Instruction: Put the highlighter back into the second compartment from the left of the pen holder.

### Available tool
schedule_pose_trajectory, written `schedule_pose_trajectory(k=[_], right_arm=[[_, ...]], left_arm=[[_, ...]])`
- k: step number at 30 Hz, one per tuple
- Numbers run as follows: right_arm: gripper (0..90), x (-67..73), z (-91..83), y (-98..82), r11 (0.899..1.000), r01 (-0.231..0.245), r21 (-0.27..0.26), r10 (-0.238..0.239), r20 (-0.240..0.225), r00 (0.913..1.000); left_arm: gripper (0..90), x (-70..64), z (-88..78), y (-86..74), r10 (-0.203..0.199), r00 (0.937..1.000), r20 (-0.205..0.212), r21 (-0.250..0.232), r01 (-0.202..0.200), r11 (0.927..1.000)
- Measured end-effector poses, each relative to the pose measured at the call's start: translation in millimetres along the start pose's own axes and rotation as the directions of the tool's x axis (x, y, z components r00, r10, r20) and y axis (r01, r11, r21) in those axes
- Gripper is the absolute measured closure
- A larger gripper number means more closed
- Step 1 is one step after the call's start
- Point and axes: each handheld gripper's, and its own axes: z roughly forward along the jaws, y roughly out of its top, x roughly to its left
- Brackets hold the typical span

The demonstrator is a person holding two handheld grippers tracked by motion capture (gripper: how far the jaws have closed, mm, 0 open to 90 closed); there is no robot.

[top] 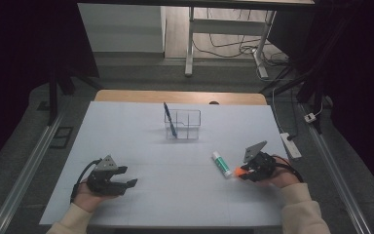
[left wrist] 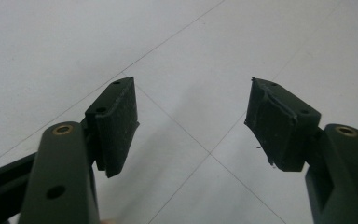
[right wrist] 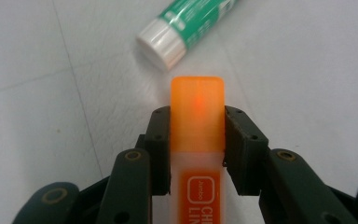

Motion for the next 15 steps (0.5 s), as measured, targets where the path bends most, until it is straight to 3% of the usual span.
schedule_pose_trajectory(k=[6,11,15], right_arm=[[64.5,-4.0,-12.9,-1.2,0.995,-0.052,-0.082,0.055,0.025,0.9982],[64.5,-6.8,-22.7,-0.6,0.979,-0.109,-0.171,0.117,0.037,0.9925],[64.5,-6.1,-25.1,1.8,0.973,-0.127,-0.193,0.138,0.044,0.9894]], left_arm=[[33.3,0.0,0.0,0.0,-0.001,1.0000,-0.002,0.000,0.001,1.0000],[33.3,0.2,0.3,0.0,-0.002,1.0000,-0.003,0.001,0.002,1.0000],[33.2,-0.3,0.5,0.2,0.001,1.0000,-0.004,0.003,-0.001,1.0000]])
